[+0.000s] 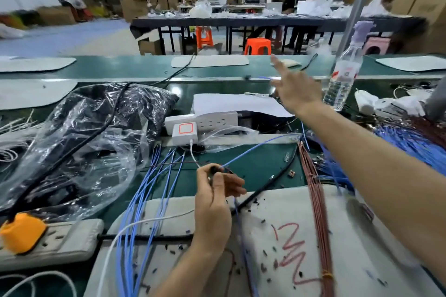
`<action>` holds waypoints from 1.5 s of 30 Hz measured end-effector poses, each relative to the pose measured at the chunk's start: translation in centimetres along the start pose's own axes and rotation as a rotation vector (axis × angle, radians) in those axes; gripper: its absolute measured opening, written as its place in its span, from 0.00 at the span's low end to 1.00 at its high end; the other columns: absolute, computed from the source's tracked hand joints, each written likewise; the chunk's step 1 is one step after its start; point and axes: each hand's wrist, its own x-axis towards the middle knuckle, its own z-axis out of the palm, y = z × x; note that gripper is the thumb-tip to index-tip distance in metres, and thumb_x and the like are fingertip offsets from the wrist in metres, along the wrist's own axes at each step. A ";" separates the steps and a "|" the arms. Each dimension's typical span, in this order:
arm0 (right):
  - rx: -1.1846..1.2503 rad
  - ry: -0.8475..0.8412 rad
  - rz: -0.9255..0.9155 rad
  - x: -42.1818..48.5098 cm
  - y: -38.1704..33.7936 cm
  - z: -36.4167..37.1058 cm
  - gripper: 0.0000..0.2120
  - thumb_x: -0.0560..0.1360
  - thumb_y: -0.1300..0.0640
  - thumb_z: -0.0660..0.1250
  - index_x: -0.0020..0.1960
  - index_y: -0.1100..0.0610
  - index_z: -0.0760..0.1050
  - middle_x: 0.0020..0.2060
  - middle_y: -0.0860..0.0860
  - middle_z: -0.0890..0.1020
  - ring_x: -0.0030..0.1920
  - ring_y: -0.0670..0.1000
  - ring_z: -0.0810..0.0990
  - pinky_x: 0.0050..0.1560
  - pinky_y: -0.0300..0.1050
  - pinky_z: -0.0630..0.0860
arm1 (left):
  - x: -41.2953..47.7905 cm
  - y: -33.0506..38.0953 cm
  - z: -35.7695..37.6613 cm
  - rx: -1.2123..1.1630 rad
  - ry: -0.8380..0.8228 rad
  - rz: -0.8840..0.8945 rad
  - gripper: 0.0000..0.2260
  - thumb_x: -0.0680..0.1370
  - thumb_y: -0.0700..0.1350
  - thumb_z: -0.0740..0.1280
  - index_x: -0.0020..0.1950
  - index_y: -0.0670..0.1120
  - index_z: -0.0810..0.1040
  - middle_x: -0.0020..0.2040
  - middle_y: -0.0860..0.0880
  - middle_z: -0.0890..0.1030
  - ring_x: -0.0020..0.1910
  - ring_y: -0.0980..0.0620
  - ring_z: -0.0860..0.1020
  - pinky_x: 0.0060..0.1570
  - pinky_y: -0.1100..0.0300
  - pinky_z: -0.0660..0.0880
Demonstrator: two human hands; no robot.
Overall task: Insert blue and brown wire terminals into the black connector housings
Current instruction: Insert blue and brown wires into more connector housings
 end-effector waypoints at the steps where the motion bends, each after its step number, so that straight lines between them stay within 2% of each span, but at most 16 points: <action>1: 0.017 -0.061 -0.026 -0.1 -1.7 0.9 0.30 0.82 0.49 0.57 0.78 0.48 0.47 0.53 0.62 0.79 0.50 0.61 0.78 0.47 0.54 0.73 | -0.1 0.0 -0.1 0.040 -0.035 0.005 0.07 0.83 0.38 0.52 0.49 0.44 0.68 0.37 0.41 0.81 0.33 0.46 0.79 0.38 0.58 0.76; 3: 0.138 -0.139 -0.017 -0.7 -4.5 1.8 0.34 0.80 0.49 0.60 0.79 0.50 0.44 0.68 0.60 0.69 0.66 0.62 0.70 0.65 0.58 0.67 | -0.1 0.1 -0.2 0.077 -0.085 0.017 0.06 0.82 0.38 0.54 0.48 0.45 0.68 0.37 0.43 0.82 0.33 0.47 0.79 0.38 0.58 0.76; 5: 0.349 -0.046 -0.058 -2.7 -6.4 1.3 0.30 0.79 0.54 0.63 0.77 0.54 0.55 0.68 0.58 0.69 0.67 0.60 0.68 0.68 0.58 0.65 | -0.2 0.2 -0.6 0.070 -0.095 0.004 0.06 0.82 0.38 0.55 0.48 0.45 0.69 0.38 0.42 0.82 0.34 0.47 0.79 0.38 0.58 0.76; 6: 0.469 0.067 -0.114 -4.4 -7.0 0.8 0.24 0.78 0.57 0.64 0.73 0.58 0.64 0.63 0.57 0.74 0.63 0.57 0.72 0.65 0.53 0.68 | -0.2 0.3 -0.7 0.046 -0.084 -0.007 0.06 0.83 0.38 0.55 0.48 0.45 0.69 0.38 0.42 0.81 0.34 0.47 0.79 0.39 0.58 0.76; 8: 0.688 0.278 -0.188 -8.8 -7.5 0.2 0.05 0.77 0.60 0.65 0.50 0.61 0.77 0.41 0.50 0.80 0.42 0.44 0.77 0.47 0.38 0.74 | 0.0 0.5 -0.7 -0.008 -0.047 -0.019 0.06 0.83 0.38 0.55 0.49 0.45 0.69 0.39 0.40 0.80 0.33 0.47 0.79 0.39 0.58 0.76; 10: 0.849 0.215 -0.083 -13.8 -7.3 0.2 0.12 0.77 0.57 0.65 0.35 0.59 0.74 0.24 0.42 0.72 0.26 0.41 0.70 0.30 0.30 0.64 | 0.0 0.7 -0.6 -0.023 -0.037 0.008 0.05 0.82 0.39 0.56 0.50 0.45 0.69 0.39 0.42 0.80 0.34 0.48 0.79 0.40 0.57 0.76; 12: 1.191 -0.123 0.158 -17.8 -6.9 0.5 0.16 0.77 0.54 0.67 0.33 0.60 0.75 0.22 0.44 0.72 0.21 0.41 0.66 0.24 0.29 0.61 | -0.2 0.8 -0.4 0.023 -0.086 0.098 0.02 0.82 0.42 0.59 0.51 0.46 0.70 0.40 0.49 0.80 0.34 0.51 0.78 0.41 0.58 0.76; 14: 1.557 -0.329 0.460 -19.5 -6.0 1.1 0.13 0.75 0.52 0.67 0.41 0.63 0.78 0.27 0.49 0.75 0.20 0.45 0.66 0.21 0.35 0.61 | -0.6 0.7 -0.3 0.141 -0.196 0.189 0.03 0.80 0.42 0.59 0.52 0.48 0.71 0.42 0.53 0.80 0.36 0.52 0.79 0.41 0.58 0.77; 16: 1.761 -0.263 0.631 -19.6 -5.1 0.9 0.09 0.74 0.55 0.67 0.45 0.62 0.77 0.27 0.50 0.75 0.21 0.46 0.68 0.21 0.37 0.65 | -1.0 0.6 -0.1 0.259 -0.306 0.230 0.06 0.78 0.42 0.59 0.53 0.49 0.72 0.45 0.48 0.80 0.40 0.47 0.80 0.44 0.50 0.78; 18: 1.875 -0.141 0.684 -19.1 -4.5 0.3 0.05 0.76 0.60 0.66 0.44 0.61 0.76 0.27 0.50 0.75 0.22 0.46 0.72 0.23 0.37 0.71 | -1.2 0.6 -0.2 0.355 -0.348 0.278 0.08 0.78 0.41 0.60 0.54 0.52 0.73 0.47 0.46 0.79 0.43 0.46 0.80 0.46 0.48 0.78; 21: 1.849 0.005 0.546 -19.7 -3.9 0.1 0.06 0.77 0.64 0.63 0.43 0.60 0.77 0.30 0.51 0.79 0.27 0.47 0.78 0.31 0.38 0.78 | -1.4 0.6 -0.1 0.423 -0.379 0.276 0.10 0.79 0.44 0.60 0.56 0.56 0.74 0.45 0.56 0.81 0.43 0.53 0.80 0.46 0.54 0.78; 24: 1.468 0.171 0.257 -21.9 -4.1 0.7 0.06 0.79 0.61 0.62 0.47 0.57 0.78 0.33 0.49 0.81 0.32 0.50 0.81 0.39 0.43 0.81 | -1.3 0.5 -0.1 0.497 -0.374 0.252 0.16 0.78 0.42 0.60 0.61 0.61 0.71 0.45 0.63 0.81 0.44 0.62 0.80 0.49 0.65 0.76; 26: 1.400 0.216 0.163 -22.9 -4.3 1.0 0.07 0.80 0.56 0.60 0.50 0.54 0.77 0.36 0.49 0.80 0.35 0.51 0.81 0.42 0.46 0.80 | -1.1 0.3 0.0 0.516 -0.361 0.248 0.17 0.79 0.41 0.61 0.60 0.61 0.70 0.45 0.65 0.81 0.44 0.65 0.80 0.46 0.72 0.73; 31: 1.318 0.397 0.047 -22.8 -3.0 0.7 0.10 0.81 0.54 0.53 0.51 0.51 0.74 0.38 0.50 0.78 0.34 0.53 0.78 0.39 0.47 0.77 | -1.4 0.0 0.1 0.474 -0.375 0.194 0.06 0.79 0.43 0.60 0.54 0.50 0.74 0.48 0.54 0.84 0.50 0.56 0.81 0.53 0.56 0.78; 37: 1.261 0.345 0.051 -22.6 -2.8 1.2 0.10 0.81 0.53 0.54 0.50 0.50 0.74 0.38 0.49 0.78 0.33 0.53 0.79 0.37 0.56 0.77 | -1.3 0.2 0.1 0.519 -0.375 0.238 0.08 0.78 0.34 0.63 0.53 0.44 0.77 0.49 0.50 0.82 0.50 0.54 0.80 0.52 0.65 0.74; 45: 1.288 0.306 0.023 -22.7 -2.8 1.1 0.10 0.81 0.52 0.54 0.49 0.50 0.74 0.38 0.50 0.79 0.33 0.52 0.80 0.37 0.55 0.78 | -1.2 0.4 0.0 0.546 -0.370 0.315 0.08 0.77 0.34 0.65 0.54 0.41 0.79 0.48 0.48 0.80 0.49 0.52 0.80 0.51 0.62 0.76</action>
